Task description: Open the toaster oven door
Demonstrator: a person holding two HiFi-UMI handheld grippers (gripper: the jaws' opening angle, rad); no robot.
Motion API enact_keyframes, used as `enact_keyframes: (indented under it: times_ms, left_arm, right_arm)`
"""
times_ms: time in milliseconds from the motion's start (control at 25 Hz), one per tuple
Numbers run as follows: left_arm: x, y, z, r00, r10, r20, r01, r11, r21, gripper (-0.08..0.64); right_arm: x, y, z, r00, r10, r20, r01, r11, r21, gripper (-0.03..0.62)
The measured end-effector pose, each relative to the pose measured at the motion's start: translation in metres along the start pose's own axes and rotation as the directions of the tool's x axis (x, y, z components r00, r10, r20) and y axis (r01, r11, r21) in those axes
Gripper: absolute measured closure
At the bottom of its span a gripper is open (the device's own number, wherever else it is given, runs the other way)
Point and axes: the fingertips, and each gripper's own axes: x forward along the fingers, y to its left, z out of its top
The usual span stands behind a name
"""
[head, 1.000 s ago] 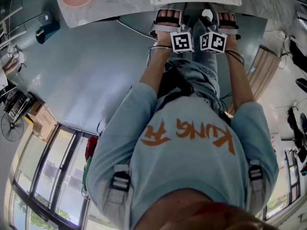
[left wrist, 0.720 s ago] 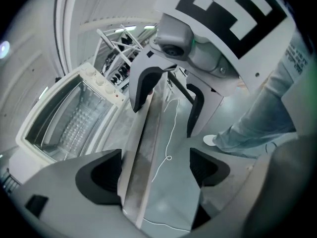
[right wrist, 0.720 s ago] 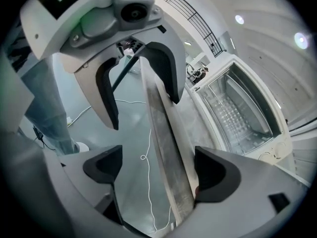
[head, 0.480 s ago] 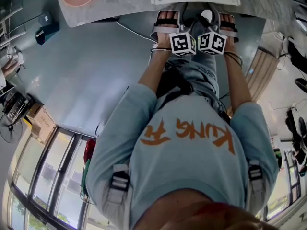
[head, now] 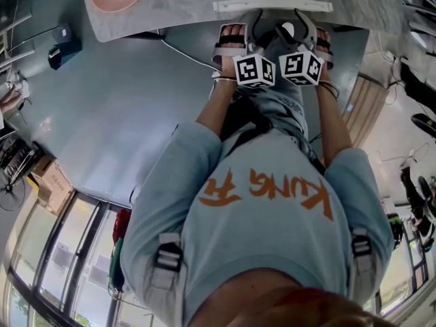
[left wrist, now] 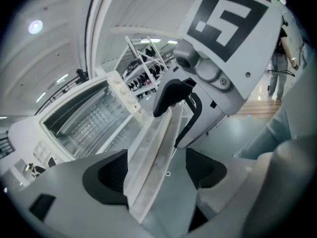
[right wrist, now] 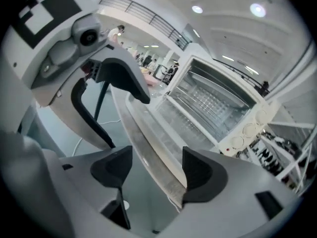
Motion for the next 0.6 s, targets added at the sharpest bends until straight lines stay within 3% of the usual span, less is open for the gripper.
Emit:
enact_keyframes:
  times_ms: [80, 200, 600]
  left_arm:
    - [-0.008, 0.013, 0.010, 0.998, 0.046, 0.040, -0.044, 0.998, -0.055, 0.238]
    - [-0.020, 0.037, 0.022, 0.991, 0.116, 0.071, -0.105, 0.984, -0.142, 0.328]
    - [-0.046, 0.118, 0.049, 0.945, 0.307, 0.116, -0.253, 0.906, -0.338, 0.505]
  right_arm:
    - [-0.005, -0.009, 0.004, 1.000, -0.016, 0.018, 0.014, 0.992, 0.125, 0.295]
    - [-0.014, -0.023, 0.010, 0.998, -0.050, 0.039, 0.040, 0.972, 0.233, 0.341]
    - [-0.044, -0.079, 0.044, 0.979, -0.178, 0.099, 0.123, 0.906, 0.406, 0.530]
